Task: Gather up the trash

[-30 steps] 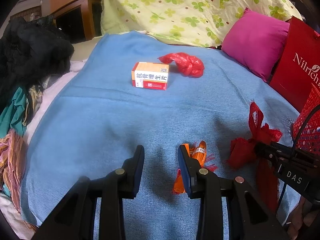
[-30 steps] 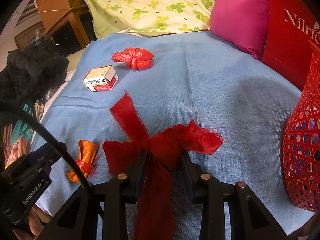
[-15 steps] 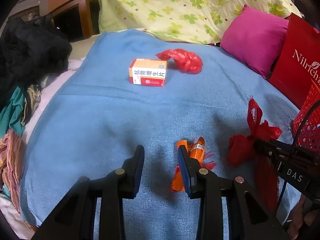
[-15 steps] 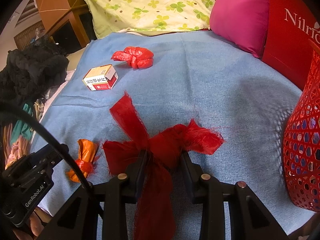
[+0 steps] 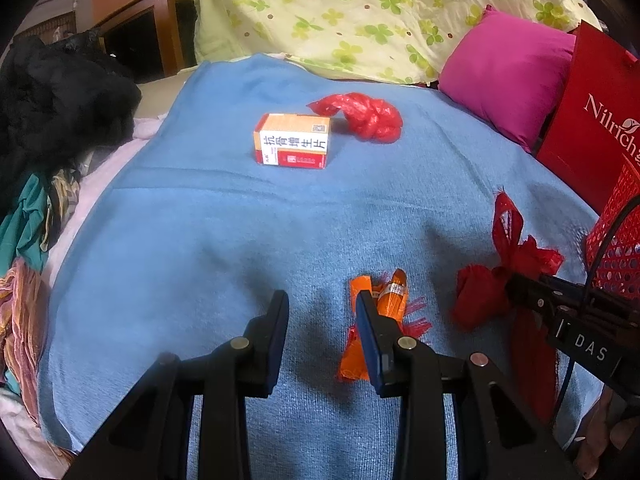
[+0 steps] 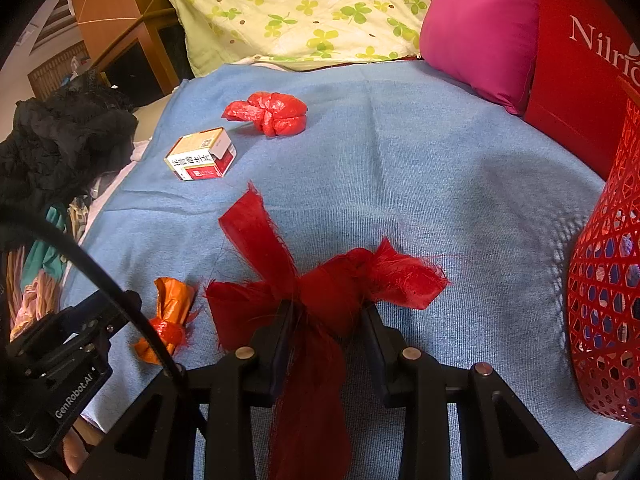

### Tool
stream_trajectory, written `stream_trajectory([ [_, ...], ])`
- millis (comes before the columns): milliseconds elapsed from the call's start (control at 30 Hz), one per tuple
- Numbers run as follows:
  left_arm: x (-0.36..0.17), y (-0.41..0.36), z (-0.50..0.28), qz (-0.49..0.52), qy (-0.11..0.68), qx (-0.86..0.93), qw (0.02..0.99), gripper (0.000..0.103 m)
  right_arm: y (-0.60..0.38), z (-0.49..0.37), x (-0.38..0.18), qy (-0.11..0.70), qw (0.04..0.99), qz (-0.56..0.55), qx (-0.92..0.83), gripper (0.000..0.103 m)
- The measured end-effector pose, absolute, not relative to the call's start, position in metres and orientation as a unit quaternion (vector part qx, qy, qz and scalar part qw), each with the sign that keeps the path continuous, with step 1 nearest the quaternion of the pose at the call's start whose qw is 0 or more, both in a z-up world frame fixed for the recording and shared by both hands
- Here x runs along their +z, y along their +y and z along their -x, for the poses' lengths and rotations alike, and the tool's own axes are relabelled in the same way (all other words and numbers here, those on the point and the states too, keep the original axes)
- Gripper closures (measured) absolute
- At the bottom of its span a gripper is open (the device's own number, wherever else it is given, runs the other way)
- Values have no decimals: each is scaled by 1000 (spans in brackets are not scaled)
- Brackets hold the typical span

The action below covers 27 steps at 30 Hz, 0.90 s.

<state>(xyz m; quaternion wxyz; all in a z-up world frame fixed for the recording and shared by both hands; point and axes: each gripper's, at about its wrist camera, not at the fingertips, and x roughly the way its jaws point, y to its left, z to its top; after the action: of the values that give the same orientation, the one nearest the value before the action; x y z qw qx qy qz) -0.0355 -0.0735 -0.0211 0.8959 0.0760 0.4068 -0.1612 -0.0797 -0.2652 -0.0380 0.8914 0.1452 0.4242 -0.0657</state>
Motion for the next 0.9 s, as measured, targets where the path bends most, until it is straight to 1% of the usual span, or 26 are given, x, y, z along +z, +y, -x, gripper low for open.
stream_trajectory([
  [900,-15,-72,40,-75,397,-161,901,67,-269,83,-31,416,894,-153,-60,66],
])
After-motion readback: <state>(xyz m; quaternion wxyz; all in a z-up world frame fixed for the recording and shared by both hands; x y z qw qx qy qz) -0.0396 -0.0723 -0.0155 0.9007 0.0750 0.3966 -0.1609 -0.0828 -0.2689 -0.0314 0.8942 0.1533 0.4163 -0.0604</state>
